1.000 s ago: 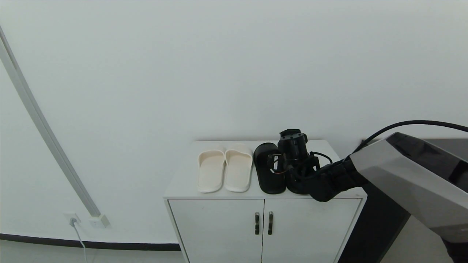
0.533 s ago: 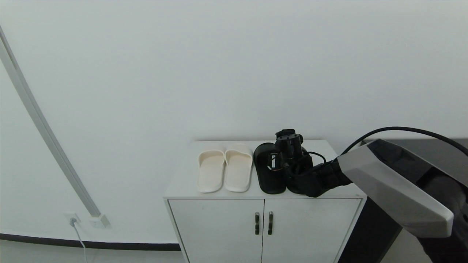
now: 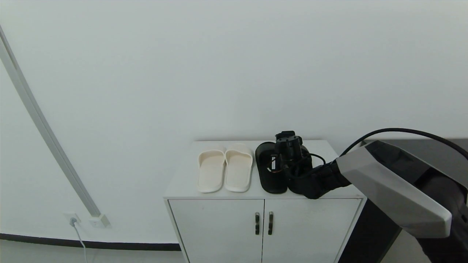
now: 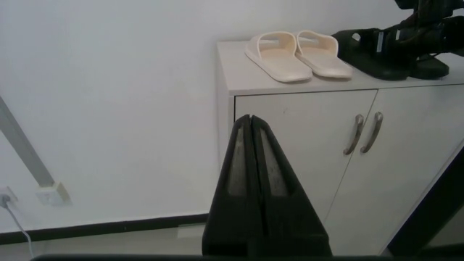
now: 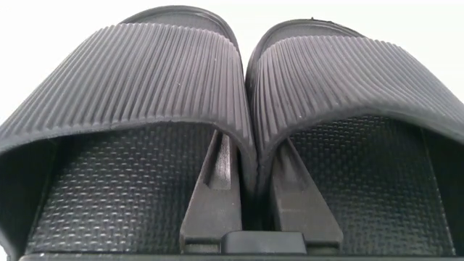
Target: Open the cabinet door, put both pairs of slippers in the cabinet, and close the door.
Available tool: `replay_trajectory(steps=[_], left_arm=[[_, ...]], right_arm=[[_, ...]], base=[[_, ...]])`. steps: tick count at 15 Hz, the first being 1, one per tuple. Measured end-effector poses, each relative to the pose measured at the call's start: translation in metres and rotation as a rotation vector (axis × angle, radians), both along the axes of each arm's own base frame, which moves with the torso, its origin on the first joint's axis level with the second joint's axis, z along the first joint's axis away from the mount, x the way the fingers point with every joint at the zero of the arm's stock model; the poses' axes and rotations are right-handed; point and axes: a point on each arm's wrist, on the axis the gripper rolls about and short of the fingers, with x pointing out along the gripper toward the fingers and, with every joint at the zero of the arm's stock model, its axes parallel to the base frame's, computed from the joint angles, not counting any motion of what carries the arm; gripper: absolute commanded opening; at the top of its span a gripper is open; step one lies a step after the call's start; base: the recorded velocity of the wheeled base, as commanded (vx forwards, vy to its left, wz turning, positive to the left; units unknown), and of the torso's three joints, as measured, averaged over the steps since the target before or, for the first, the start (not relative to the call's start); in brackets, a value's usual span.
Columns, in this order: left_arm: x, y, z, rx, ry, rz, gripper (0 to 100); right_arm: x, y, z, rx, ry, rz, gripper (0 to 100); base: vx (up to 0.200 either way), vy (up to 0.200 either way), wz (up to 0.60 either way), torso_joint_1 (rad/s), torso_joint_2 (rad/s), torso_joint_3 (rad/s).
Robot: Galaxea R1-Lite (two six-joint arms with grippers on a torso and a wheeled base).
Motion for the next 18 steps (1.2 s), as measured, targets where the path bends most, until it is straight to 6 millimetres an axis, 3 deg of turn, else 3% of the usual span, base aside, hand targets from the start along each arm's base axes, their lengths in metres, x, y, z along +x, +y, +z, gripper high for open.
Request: replay_trajectory(steps=[4, 8, 14, 16, 18], left_arm=[[0.0, 0.0, 0.0, 0.0, 0.0, 0.0, 0], [0.0, 0.0, 0.0, 0.001, 0.0, -0.001, 0], [0.0, 0.0, 0.0, 0.0, 0.0, -0.001, 0], [0.0, 0.0, 0.0, 0.0, 0.0, -0.001, 0], [0.0, 0.0, 0.0, 0.001, 0.0, -0.001, 0]], right_arm=[[-0.024, -0.011, 0.024, -0.009, -0.009, -0.021, 0], [-0.094, -0.029, 0.047, -0.006, 0.03, 0.128, 0], [-0.227, -0.072, 0.073, 0.028, 0.086, 0.658, 0], [-0.251, -0.081, 0.08, 0.048, 0.079, 0.763, 0], [-0.26, -0.088, 0.084, 0.057, 0.065, 0.78, 0]], base=[[0.0, 0.0, 0.0, 0.0, 0.0, 0.0], [0.0, 0.0, 0.0, 0.0, 0.0, 0.0], [0.0, 0.0, 0.0, 0.0, 0.0, 0.0], [0.0, 0.0, 0.0, 0.0, 0.0, 0.0], [0.0, 0.0, 0.0, 0.0, 0.0, 0.0]])
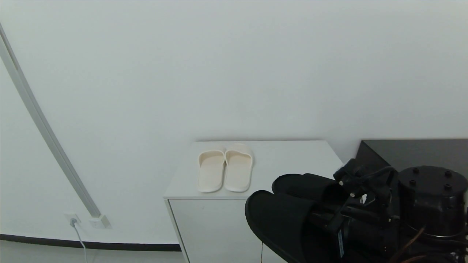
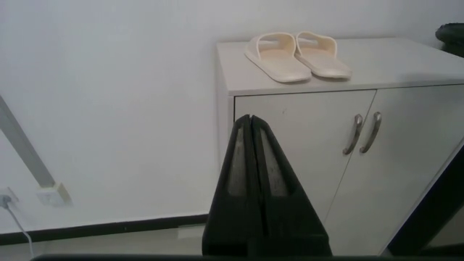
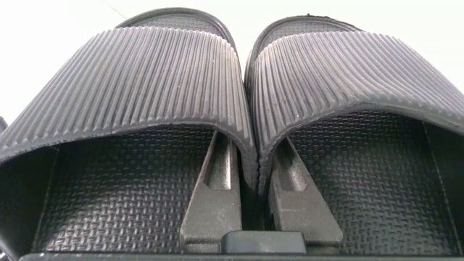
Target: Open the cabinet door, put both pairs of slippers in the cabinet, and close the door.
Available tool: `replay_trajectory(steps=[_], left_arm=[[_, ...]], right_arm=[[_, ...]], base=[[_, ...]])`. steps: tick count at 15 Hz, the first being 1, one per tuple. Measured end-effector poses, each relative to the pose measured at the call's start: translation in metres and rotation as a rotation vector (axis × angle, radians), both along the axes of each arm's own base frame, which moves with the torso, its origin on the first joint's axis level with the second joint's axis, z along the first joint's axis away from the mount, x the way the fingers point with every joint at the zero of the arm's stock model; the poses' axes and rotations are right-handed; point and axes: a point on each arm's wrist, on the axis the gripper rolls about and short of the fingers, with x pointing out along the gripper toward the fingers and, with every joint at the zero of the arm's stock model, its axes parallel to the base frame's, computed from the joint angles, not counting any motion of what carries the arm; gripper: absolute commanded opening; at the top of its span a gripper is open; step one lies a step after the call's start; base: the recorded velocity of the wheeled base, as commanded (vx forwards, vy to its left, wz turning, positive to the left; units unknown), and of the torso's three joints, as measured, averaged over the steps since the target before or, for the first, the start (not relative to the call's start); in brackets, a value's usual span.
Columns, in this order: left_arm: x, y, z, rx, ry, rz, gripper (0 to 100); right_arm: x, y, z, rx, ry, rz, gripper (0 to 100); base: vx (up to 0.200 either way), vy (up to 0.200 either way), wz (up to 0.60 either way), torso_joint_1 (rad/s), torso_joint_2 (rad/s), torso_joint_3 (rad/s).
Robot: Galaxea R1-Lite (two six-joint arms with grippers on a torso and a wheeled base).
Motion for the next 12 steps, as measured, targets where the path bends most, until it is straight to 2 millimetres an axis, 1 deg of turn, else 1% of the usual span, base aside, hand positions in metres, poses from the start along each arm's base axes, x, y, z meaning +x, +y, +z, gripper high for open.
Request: replay_trajectory(steps=[1, 7, 12], left_arm=[[0.0, 0.0, 0.0, 0.0, 0.0, -0.001, 0], [0.0, 0.0, 0.0, 0.0, 0.0, 0.0, 0], [0.0, 0.0, 0.0, -0.001, 0.0, 0.0, 0]], right_arm=[[-0.0022, -0.0021, 0.0006, 0.002, -0.002, 0.001, 0], [-0.0076, -0.008, -0.0046, -0.035, -0.02, 0.031, 0], [-0.0077, -0.0092, -0.0077, -0.045, -0.012, 0.026, 0]], base=[[0.0, 0.0, 0.0, 0.0, 0.0, 0.0], [-0.2, 0.0, 0.0, 0.006, 0.0, 0.003], [0.0, 0.0, 0.0, 0.0, 0.0, 0.0]])
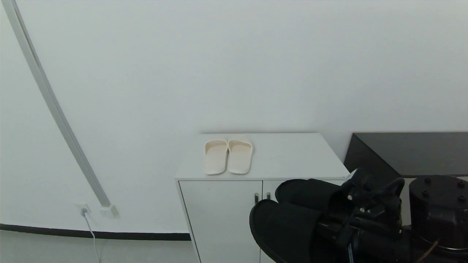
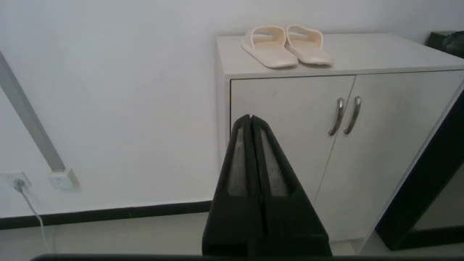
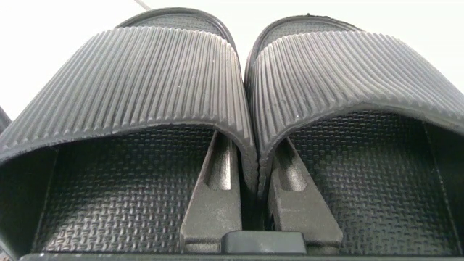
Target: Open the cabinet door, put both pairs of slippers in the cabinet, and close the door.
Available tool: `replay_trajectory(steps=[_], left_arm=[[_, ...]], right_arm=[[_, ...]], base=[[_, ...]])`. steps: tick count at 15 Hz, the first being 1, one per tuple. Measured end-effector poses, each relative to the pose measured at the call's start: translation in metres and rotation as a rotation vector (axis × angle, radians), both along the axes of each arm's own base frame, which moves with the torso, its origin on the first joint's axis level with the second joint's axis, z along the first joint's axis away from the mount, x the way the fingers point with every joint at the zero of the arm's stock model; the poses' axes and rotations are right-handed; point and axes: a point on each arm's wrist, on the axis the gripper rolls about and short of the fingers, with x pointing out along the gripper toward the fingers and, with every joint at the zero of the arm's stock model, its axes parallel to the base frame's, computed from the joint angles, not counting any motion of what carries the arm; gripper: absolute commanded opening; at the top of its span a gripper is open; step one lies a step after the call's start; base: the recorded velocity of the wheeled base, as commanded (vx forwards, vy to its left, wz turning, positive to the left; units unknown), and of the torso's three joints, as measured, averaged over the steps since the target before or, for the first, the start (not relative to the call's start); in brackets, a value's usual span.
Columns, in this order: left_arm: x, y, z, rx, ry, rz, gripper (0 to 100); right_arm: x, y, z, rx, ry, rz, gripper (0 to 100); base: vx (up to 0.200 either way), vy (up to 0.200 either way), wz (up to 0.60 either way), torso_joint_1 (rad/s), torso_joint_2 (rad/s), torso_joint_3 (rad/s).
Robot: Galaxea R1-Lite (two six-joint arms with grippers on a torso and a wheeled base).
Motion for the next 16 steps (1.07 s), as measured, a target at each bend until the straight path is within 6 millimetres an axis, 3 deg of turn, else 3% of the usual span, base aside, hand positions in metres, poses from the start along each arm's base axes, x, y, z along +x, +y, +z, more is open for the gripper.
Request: replay_trajectory(steps=[9, 13, 14, 16], left_arm=[[0.0, 0.0, 0.0, 0.003, 0.0, 0.001, 0], [0.0, 0.0, 0.0, 0.002, 0.0, 0.0, 0], [0.0, 0.0, 0.0, 0.002, 0.0, 0.0, 100], [0.0, 0.0, 0.0, 0.0, 0.0, 0.0, 100]], right_arm=[[0.0001, -0.0001, -0.0041, -0.015, 0.01, -0.001, 0], [0.0008, 0.0007, -0.0058, -0.021, 0.015, -0.001, 0], [0.001, 0.0008, -0.0061, -0.022, 0.016, -0.001, 0], [0.0019, 0.0011, -0.0075, -0.026, 0.02, -0.003, 0]], base=[[0.0, 0.0, 0.0, -0.004, 0.01, 0.006], [0.0, 0.0, 0.0, -0.14, 0.34, 0.187], [0.0, 0.0, 0.0, -0.178, 0.39, 0.222], [0.0, 0.0, 0.0, -0.178, 0.42, 0.234]])
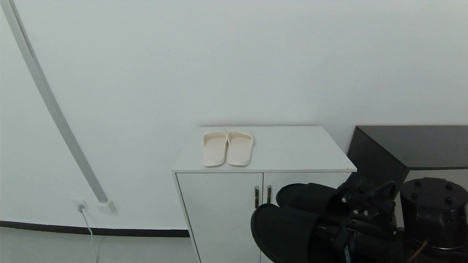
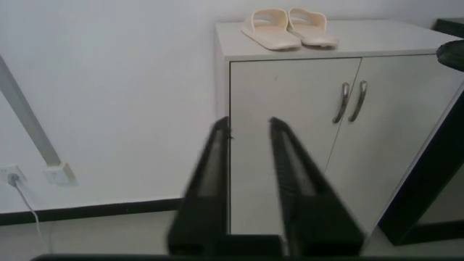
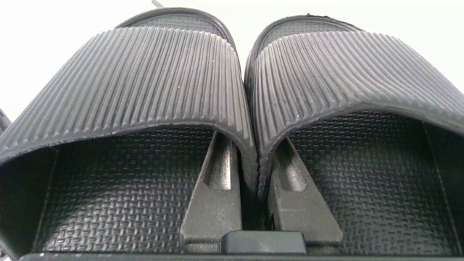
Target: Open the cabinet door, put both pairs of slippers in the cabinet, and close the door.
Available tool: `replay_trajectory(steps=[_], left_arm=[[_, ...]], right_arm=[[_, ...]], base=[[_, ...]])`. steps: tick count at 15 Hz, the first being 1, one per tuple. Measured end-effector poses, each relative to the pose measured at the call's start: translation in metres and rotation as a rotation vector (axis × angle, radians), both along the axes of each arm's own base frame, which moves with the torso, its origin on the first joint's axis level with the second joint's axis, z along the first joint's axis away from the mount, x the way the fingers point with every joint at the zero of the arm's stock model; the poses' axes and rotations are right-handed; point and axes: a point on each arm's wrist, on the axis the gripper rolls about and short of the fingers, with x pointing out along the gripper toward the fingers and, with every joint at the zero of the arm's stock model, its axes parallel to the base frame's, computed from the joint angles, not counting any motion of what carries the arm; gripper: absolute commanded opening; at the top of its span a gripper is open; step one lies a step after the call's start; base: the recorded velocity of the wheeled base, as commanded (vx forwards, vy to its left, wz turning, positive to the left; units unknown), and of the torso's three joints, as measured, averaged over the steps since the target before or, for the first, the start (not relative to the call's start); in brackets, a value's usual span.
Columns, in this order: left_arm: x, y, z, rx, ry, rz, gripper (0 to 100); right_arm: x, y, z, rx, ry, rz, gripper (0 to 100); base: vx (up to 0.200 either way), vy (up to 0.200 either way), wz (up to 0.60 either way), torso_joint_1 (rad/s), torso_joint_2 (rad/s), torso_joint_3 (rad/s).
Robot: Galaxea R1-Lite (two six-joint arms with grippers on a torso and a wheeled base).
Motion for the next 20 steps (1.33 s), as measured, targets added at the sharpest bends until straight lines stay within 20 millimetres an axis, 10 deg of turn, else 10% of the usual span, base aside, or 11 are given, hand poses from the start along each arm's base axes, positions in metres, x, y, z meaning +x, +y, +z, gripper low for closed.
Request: replay_trajectory(steps=[20], left_arm=[[0.0, 0.0, 0.0, 0.001, -0.001, 0.0, 100]], right_arm=[[0.005, -0.001, -0.011, -0.045, 0.02, -0.004, 0]], base=[[0.0, 0.0, 0.0, -0.188, 0.51, 0.319]])
